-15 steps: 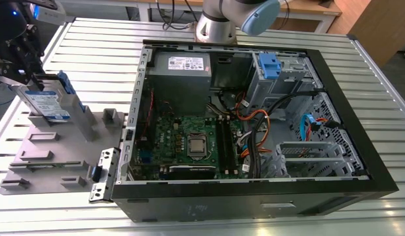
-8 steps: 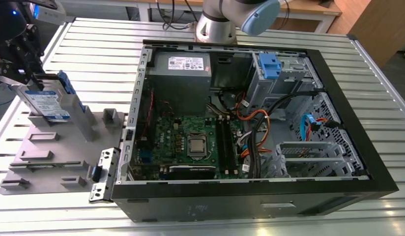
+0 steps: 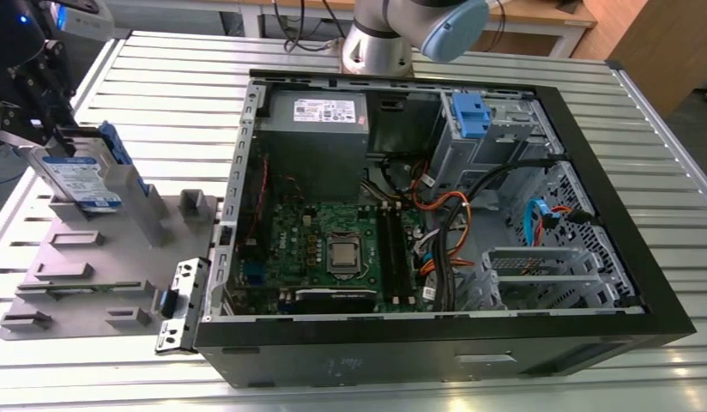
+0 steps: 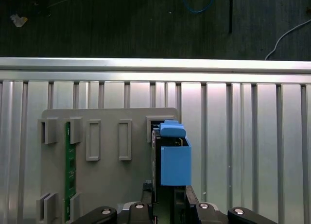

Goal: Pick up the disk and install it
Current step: 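Pick up the disk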

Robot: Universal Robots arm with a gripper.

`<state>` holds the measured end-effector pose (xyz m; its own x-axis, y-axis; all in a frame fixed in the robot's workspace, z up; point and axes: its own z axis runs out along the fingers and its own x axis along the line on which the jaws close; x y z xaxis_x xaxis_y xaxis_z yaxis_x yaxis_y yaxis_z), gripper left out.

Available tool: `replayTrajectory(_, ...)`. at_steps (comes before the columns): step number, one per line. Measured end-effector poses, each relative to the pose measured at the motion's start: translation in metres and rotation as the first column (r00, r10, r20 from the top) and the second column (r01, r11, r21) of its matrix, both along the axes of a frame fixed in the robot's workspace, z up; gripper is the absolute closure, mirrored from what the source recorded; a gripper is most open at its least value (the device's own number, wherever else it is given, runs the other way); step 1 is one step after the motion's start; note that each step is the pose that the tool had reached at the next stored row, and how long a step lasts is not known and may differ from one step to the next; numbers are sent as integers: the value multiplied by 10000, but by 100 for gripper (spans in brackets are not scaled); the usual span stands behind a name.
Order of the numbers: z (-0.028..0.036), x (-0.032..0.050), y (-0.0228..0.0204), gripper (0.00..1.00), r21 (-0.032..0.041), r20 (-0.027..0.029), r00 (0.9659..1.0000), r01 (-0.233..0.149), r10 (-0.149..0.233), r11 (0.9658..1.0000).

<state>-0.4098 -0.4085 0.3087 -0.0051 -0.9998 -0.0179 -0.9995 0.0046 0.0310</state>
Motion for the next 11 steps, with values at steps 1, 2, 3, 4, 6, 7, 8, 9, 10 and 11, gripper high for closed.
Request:
replayTrajectory(1, 9, 0, 0, 65, 0, 0, 10000, 0, 0, 10000)
replayTrajectory(2, 14, 0, 0, 65, 0, 0, 10000, 0, 0, 10000)
replayTrajectory(3, 13, 0, 0, 65, 2, 2, 10000, 0, 0, 10000)
replayTrajectory(4, 13, 0, 0, 65, 2, 3, 10000, 0, 0, 10000)
replayTrajectory(6, 67, 0, 0, 65, 1, 2, 10000, 0, 0, 10000)
replayTrajectory(7, 67, 0, 0, 65, 1, 1, 10000, 0, 0, 10000)
replayTrajectory(8, 68, 0, 0, 65, 1, 1, 10000, 0, 0, 10000)
replayTrajectory(9, 68, 0, 0, 65, 1, 1, 10000, 0, 0, 10000)
replayTrajectory(10, 68, 0, 0, 65, 1, 1, 10000, 0, 0, 10000)
replayTrajectory(11, 68, 0, 0, 65, 1, 1, 10000, 0, 0, 10000)
